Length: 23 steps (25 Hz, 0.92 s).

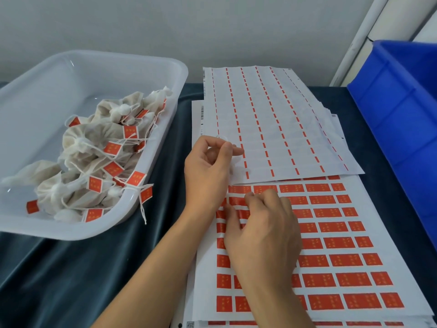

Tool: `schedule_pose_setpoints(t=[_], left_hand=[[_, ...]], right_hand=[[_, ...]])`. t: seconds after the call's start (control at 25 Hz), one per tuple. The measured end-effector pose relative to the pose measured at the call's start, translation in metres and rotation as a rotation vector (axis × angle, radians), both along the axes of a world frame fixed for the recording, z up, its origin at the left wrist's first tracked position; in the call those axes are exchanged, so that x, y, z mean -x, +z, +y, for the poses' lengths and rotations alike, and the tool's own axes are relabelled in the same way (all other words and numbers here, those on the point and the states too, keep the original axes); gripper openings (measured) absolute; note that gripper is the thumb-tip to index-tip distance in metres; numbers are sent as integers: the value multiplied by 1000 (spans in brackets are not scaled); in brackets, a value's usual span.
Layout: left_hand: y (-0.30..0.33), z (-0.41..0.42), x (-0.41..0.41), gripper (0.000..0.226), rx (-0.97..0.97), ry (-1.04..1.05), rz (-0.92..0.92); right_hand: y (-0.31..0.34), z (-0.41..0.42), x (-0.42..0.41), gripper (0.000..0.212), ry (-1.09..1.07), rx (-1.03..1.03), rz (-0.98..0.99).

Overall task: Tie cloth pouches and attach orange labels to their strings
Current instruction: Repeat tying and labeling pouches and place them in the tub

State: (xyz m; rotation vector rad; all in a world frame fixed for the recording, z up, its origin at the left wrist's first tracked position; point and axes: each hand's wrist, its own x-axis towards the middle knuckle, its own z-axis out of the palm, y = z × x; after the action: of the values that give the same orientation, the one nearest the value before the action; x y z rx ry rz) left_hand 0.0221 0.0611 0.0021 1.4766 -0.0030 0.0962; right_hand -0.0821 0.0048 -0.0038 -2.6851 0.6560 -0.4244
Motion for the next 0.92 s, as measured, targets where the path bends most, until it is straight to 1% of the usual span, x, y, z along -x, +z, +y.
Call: schedule_pose_setpoints(t=[0.24,0.56,0.92], left_hand=[[4,1,0,10,27,16,11],[4,3,0,11,55,7,15],[5,5,-1,12,46,8,23]], right_hand=[[-3,-1,-2,36,11,-10,-76],[-8,-4,-4,28,16,-99,-175],[-6,-7,-4,24,55,-137,-223]])
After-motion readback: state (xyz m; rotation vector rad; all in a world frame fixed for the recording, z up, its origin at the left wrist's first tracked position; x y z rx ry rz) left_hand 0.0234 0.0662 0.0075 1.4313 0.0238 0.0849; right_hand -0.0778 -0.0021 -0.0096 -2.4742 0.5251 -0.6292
